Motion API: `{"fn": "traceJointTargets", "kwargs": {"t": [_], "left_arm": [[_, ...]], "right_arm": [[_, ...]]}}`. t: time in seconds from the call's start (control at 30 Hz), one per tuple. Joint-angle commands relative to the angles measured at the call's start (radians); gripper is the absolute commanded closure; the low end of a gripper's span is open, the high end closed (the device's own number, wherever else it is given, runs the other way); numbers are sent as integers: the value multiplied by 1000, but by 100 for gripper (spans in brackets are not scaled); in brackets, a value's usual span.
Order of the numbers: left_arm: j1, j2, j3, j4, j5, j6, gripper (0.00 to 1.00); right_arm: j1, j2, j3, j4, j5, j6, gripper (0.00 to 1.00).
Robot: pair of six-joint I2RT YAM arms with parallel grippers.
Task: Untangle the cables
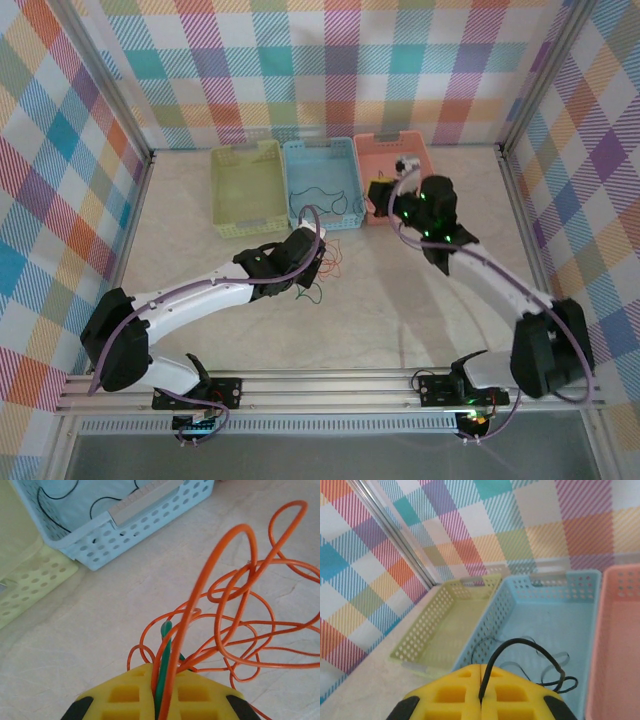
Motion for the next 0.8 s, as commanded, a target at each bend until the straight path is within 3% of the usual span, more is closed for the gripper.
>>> {"fn": "traceJointTargets", "kwargs": {"t": [0.0, 0.23, 0.3, 0.37, 0.4, 0.5, 0.77], "left_arm": [[14, -7, -4, 42, 40, -17, 100], [16, -17, -13, 57, 92, -22, 100], [15, -12, -15, 67, 116, -23, 100], [17, -12, -14, 65, 115, -22, 100], [16, -15, -16, 66, 112, -23, 100], [17, -26, -23, 71, 113, -26, 100], [15, -36, -29, 88, 160, -40, 100]], "right_arm": [[2, 129, 140, -5, -64, 28, 100], [11, 471, 446, -74, -68, 78, 99], [13, 585, 579, -159, -121, 79, 88], [13, 659, 684, -245, -147, 65, 63], [14, 672, 711, -283, -142, 51, 57], [15, 603, 632, -250, -107, 15, 50], [16, 284, 170, -44, -130, -35, 49]]}}
